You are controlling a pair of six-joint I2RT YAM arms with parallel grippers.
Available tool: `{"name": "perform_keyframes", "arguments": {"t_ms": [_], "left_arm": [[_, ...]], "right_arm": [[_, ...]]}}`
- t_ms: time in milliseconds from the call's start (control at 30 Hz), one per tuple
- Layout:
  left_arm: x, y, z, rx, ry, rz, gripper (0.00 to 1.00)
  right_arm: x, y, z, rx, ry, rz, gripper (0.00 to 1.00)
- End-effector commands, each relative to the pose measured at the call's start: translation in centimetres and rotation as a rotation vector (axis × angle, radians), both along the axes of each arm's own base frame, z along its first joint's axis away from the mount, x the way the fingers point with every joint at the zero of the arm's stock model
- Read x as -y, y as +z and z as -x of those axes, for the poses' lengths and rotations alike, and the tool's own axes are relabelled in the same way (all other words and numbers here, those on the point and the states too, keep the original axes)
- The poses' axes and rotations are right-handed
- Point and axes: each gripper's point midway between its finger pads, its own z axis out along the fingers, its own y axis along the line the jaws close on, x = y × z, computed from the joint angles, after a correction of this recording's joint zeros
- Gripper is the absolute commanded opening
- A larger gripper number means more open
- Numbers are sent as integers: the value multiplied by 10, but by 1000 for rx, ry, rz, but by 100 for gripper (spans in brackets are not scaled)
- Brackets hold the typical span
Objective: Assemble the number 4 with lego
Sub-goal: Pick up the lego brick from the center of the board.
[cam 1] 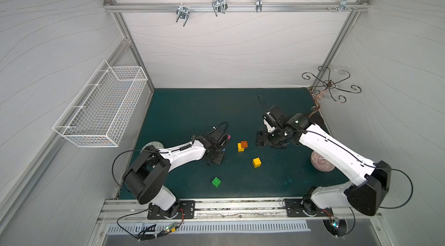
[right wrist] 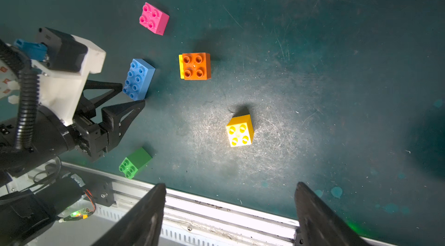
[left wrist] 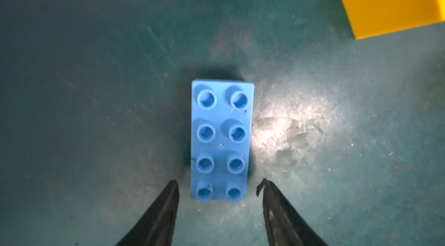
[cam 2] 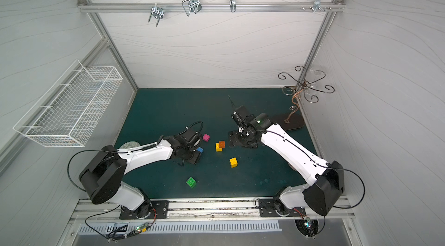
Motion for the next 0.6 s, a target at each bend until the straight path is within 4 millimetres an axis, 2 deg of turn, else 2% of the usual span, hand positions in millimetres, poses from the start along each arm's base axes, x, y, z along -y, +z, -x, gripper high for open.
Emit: {"name": "perform_keyframes", "arguments": {"t_ms": [0, 567], "left_arm": [[6, 11, -10, 73, -5, 28, 56], [5, -5, -9, 16, -9, -22, 45]], "right_arm": [[1, 6, -1, 17, -16, -25, 85], [1, 11, -2, 33, -15, -28, 86]]}}
